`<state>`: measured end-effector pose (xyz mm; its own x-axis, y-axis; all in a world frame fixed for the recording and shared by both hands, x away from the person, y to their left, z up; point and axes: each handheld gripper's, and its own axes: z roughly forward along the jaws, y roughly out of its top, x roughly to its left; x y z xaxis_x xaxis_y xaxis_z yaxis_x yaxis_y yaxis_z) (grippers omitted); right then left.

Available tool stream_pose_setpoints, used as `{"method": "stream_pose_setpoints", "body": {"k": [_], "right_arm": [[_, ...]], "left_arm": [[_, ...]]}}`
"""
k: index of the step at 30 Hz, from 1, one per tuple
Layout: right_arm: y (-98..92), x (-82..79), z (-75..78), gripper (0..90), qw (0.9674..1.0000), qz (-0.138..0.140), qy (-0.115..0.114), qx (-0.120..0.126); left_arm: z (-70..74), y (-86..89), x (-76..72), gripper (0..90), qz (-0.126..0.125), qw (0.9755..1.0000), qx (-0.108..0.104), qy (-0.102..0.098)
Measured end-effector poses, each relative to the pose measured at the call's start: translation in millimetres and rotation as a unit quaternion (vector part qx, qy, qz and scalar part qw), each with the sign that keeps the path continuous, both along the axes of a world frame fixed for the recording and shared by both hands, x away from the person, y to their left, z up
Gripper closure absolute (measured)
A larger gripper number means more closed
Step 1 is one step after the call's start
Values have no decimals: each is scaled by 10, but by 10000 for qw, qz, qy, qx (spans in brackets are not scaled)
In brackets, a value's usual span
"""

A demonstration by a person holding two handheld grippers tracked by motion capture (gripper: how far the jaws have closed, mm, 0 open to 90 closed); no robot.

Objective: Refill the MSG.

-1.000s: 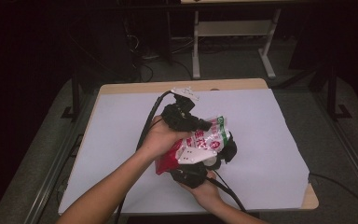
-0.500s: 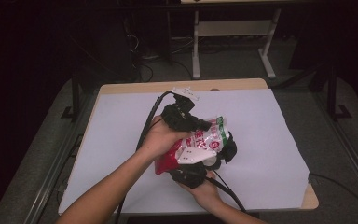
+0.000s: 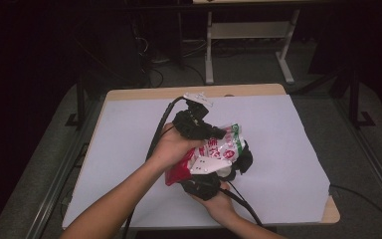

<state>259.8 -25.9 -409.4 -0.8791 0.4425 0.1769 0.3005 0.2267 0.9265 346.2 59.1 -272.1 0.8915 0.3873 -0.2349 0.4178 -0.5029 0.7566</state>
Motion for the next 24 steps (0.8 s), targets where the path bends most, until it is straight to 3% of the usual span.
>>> {"method": "stream_pose_setpoints", "body": {"k": [24], "right_arm": [[-18,14,13,900,9999,-4,-1,127]], "left_arm": [[15,-52,24,900,-16,10000,93,-1]]}}
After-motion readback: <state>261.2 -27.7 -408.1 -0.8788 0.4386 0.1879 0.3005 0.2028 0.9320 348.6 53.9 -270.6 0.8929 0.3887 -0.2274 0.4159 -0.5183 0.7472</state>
